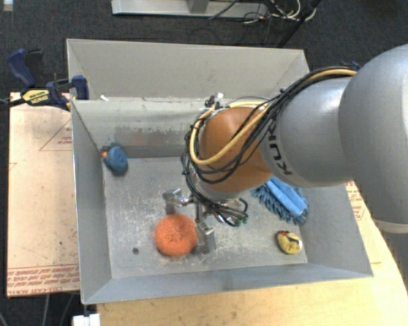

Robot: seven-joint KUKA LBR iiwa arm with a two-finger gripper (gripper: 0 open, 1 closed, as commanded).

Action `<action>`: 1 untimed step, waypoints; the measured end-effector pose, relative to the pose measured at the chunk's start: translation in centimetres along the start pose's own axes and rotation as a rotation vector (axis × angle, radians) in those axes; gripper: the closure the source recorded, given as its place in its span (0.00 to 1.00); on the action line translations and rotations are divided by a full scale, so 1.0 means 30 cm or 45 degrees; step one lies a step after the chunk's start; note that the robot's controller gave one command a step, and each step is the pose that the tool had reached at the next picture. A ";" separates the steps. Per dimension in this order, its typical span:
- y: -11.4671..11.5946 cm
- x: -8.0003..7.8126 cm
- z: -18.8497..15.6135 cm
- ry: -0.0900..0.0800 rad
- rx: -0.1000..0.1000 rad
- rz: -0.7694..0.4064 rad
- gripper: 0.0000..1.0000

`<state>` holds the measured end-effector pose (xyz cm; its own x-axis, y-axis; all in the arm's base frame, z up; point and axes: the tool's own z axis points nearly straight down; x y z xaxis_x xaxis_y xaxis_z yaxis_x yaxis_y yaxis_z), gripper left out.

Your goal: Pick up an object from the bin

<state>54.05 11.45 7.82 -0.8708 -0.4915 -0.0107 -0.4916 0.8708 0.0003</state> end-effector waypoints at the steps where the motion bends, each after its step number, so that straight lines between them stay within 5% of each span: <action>1: 0.040 -0.052 0.029 0.002 -0.008 -0.353 1.00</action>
Offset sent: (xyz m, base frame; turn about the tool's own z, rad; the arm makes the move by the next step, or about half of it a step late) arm 0.0000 0.0000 0.0000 0.0000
